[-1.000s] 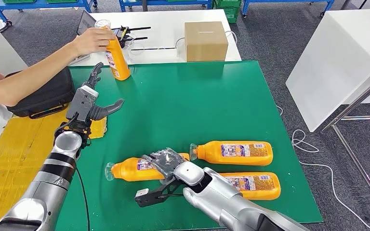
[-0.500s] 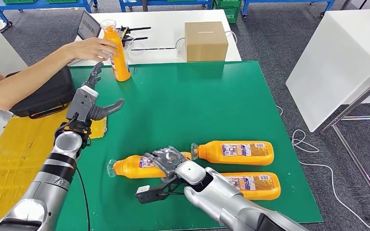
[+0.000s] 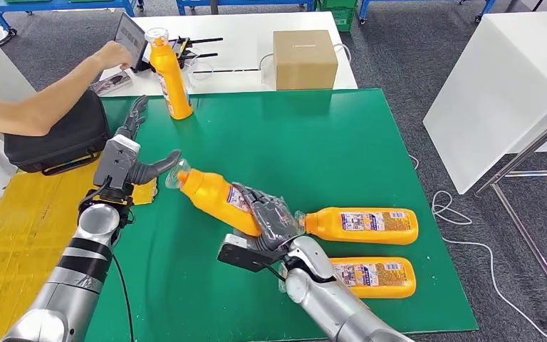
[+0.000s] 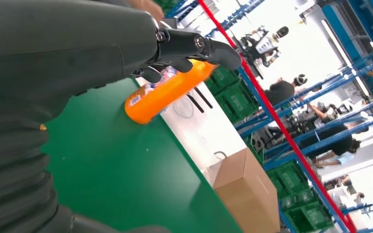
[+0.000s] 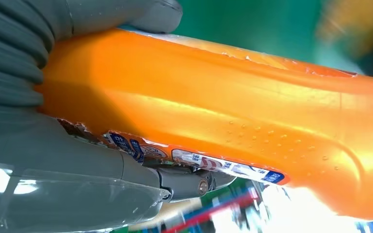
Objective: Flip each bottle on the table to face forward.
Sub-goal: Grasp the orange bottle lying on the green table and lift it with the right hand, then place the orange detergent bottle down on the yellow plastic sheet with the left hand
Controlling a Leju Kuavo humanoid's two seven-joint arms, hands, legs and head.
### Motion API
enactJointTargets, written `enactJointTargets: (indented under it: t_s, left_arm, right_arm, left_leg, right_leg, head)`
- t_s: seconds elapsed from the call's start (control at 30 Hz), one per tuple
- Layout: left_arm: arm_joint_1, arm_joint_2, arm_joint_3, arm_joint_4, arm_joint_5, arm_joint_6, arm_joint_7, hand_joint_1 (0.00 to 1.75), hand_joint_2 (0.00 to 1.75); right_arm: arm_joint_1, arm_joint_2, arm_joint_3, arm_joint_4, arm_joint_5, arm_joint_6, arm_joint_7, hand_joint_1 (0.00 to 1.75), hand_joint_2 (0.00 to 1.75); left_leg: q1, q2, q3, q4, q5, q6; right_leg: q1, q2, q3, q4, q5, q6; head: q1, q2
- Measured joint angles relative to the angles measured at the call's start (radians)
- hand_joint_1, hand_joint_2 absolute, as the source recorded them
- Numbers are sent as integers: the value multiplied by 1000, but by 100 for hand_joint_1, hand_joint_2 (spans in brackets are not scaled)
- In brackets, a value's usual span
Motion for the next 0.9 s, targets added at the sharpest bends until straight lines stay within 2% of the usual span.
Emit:
enactJointTargets:
  t_s: [0.13, 0.33, 0.5, 0.77, 0.83, 0.9]
  left_arm:
    - [10, 6, 0, 2, 13, 20, -2, 0, 175]
    - [12, 1, 15, 18, 81, 48, -3, 0, 175]
    - [11, 1, -3, 32, 82, -64, 22, 0, 175]
    - [11, 2, -41, 34, 94, -122, 34, 0, 175]
    - [14, 3, -54, 29, 155, -200, 45, 0, 175]
    - [23, 6, -75, 13, 265, -324, 58, 0, 175]
  right_arm:
    - [87, -3, -82, -160, -77, -66, -133, 175, 175]
    - [174, -5, -136, -350, -209, -79, -240, 175, 175]
    - [213, -8, -185, -457, -319, -85, -278, 175, 175]
    - [231, -16, -227, -520, -365, -75, -284, 175, 175]
    - [231, -16, -240, -525, -397, -64, -286, 175, 175]
    - [229, -16, -258, -527, -417, -54, -290, 175, 175]
  left_leg:
    - [0, 0, 0, 0, 0, 0]
    - [0, 0, 0, 0, 0, 0]
    - [0, 0, 0, 0, 0, 0]
    - [0, 1, 0, 0, 0, 0]
    - [0, 0, 0, 0, 0, 0]
    - [0, 0, -1, 0, 0, 0]
  right_leg:
    - [0, 0, -1, 0, 0, 0]
    - [0, 0, -1, 0, 0, 0]
    - [0, 0, -1, 0, 0, 0]
    - [0, 0, -1, 0, 0, 0]
    - [0, 0, -1, 0, 0, 0]
    - [0, 0, -1, 0, 0, 0]
  head:
    - [0, 0]
    - [0, 0]
    - [0, 0]
    - [0, 0]
    - [0, 0]
    - [0, 0]
